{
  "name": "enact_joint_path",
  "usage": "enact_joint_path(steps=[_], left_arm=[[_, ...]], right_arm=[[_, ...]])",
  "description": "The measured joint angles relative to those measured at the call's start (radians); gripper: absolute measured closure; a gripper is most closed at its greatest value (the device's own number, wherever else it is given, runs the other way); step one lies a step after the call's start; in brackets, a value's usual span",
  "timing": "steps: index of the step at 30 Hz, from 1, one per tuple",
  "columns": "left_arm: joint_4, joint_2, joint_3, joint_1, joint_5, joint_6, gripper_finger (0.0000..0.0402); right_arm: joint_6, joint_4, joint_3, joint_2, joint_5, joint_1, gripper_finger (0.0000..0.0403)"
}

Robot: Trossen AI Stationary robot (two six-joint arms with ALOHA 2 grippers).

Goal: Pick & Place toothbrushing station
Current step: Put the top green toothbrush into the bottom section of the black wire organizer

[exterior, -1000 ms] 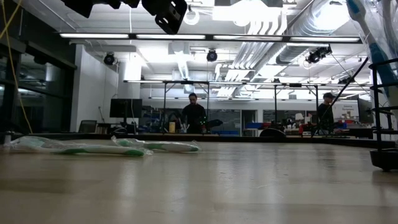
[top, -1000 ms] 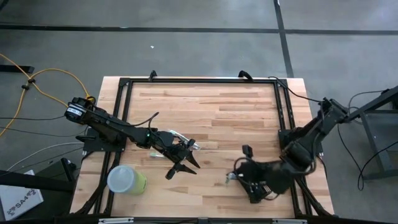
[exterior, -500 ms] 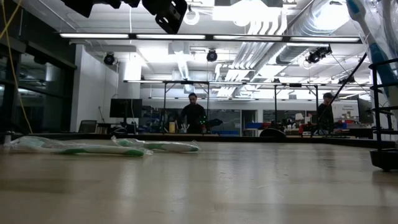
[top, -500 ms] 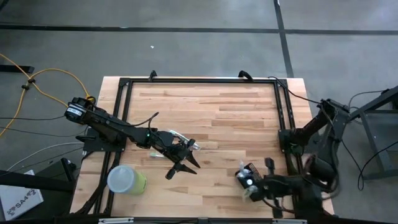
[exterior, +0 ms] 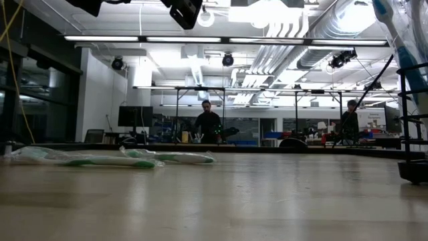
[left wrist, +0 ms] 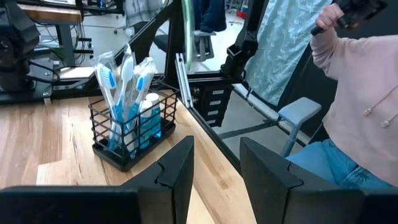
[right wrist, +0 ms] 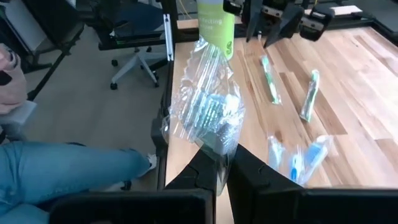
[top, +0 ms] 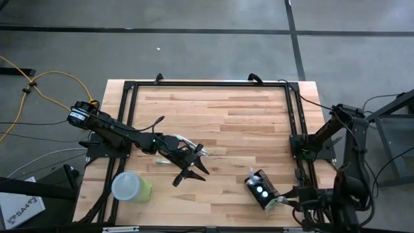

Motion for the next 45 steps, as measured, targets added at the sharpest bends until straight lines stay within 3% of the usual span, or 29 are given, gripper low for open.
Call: enact_joint_path(steps=[14, 31, 45], left_arm=[[0.004, 0.0, 0.0, 0.0, 0.0, 0.0, 0.0275], [0.003, 0.0, 0.0, 0.0, -0.003, 0.001, 0.0275], [0.003, 0.0, 0.0, 0.0, -0.003, 0.001, 0.0275]], right_arm=[[0.117, -0.008, -0.125, 0.001, -0.021, 0.002, 0.0395], [0.226, -0.104, -0.13, 0.01, -0.022, 0.033, 0.0395], [0.307, -0.075, -0.2, 0.027, -0.03, 0.033, 0.0395]])
